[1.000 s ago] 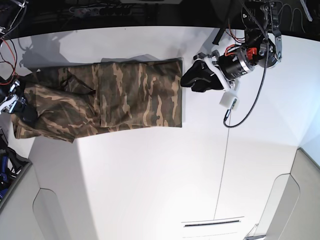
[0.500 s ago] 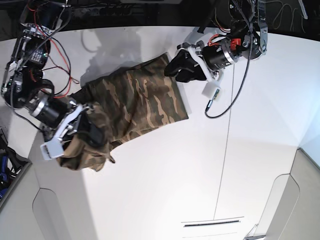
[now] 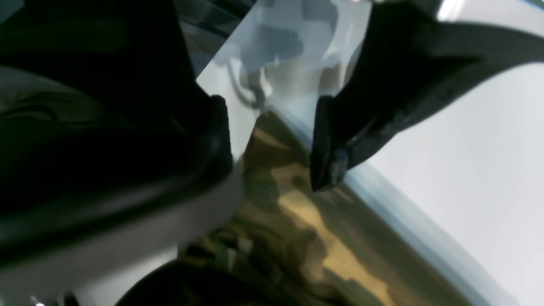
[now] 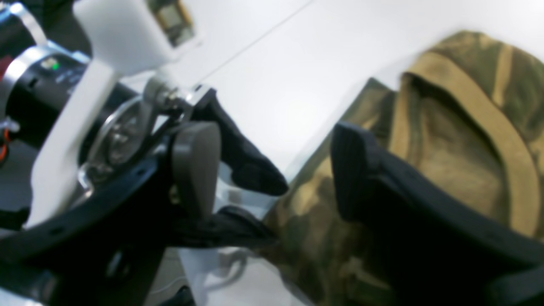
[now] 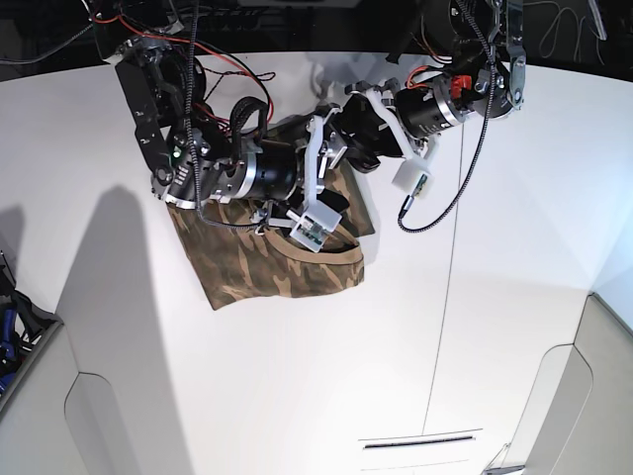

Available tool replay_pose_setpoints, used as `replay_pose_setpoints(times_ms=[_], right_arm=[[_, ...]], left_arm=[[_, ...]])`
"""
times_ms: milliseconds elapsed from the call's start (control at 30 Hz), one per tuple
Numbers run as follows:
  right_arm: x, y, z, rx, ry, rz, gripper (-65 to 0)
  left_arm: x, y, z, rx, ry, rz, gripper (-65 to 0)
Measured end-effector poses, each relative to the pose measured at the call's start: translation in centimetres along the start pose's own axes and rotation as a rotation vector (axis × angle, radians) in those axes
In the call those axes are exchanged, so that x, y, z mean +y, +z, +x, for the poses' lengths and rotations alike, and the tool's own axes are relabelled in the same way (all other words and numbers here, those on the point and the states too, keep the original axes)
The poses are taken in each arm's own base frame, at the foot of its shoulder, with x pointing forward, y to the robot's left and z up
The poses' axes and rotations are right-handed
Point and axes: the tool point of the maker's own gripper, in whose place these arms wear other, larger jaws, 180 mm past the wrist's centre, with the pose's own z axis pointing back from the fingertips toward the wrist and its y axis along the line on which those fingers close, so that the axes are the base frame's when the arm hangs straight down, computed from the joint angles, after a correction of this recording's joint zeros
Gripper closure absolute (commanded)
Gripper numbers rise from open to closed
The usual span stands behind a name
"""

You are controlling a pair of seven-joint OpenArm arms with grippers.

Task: Fold the T-shirt properly
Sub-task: 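Fold the other end of the strip over with the right gripper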

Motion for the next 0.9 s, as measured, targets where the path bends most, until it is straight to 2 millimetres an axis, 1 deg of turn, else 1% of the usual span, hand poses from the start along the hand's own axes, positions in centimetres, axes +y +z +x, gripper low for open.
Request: replay_pose_setpoints(times_ms=[133, 200, 267, 367, 533, 600, 633, 667, 700, 733, 800, 900], right_arm=[[0.2, -0.1, 0.8, -0.025, -0.009, 0.003, -40.7], [-0.2, 0.1, 1.2, -0.043, -0.018, -0.011, -40.7], [-1.2, 0.8, 1.5, -0.061, -0.032, -0.04, -40.7], [-3.5, 2.6, 2.1, -0.114, -0.076, -0.102, -40.7], [-7.1, 7.2, 4.1, -0.286, -0.18, -0.18, -40.7], [-8.5, 8.7, 4.4, -0.325, -0.189, -0.22, -40.4], [-9.4, 9.4, 4.4, -0.334, -0.197, -0.248, -37.8], [-10.3, 10.1, 4.3, -0.34, -0.203, -0.284, -32.9], [-11.2, 10.9, 4.2, -0.351, -0.205, -0.33, -25.7], [-12.2, 11.6, 3.9, -0.359, -0.213, -0.375, -17.2], [-14.0, 12.8, 2.7, -0.348, -0.252, -0.454, 0.0], [-15.7, 13.9, 0.8, -0.335, -0.314, -0.51, 0.0]], left_arm=[[0.7, 0.4, 0.0, -0.002, 0.004, 0.02, -33.1], [1.3, 0.9, 0.3, -0.016, 0.013, 0.039, -33.0], [1.9, 1.4, 0.8, -0.041, 0.031, 0.048, -33.0], [2.6, 2.1, 1.2, -0.066, 0.046, 0.066, -33.0], [3.2, 2.6, 1.4, -0.074, 0.053, 0.087, -33.0], [3.2, 2.5, 1.4, -0.075, 0.054, 0.086, -33.0], [3.2, 2.5, 1.3, -0.074, 0.054, 0.086, -33.0], [3.2, 2.5, 1.3, -0.074, 0.054, 0.087, -33.0], [3.2, 2.5, 1.3, -0.075, 0.054, 0.086, -33.0], [3.2, 2.5, 1.4, -0.075, 0.054, 0.086, -33.0], [3.2, 2.5, 1.4, -0.075, 0.054, 0.086, -33.0], [3.2, 2.5, 1.4, -0.075, 0.053, 0.086, -33.0]])
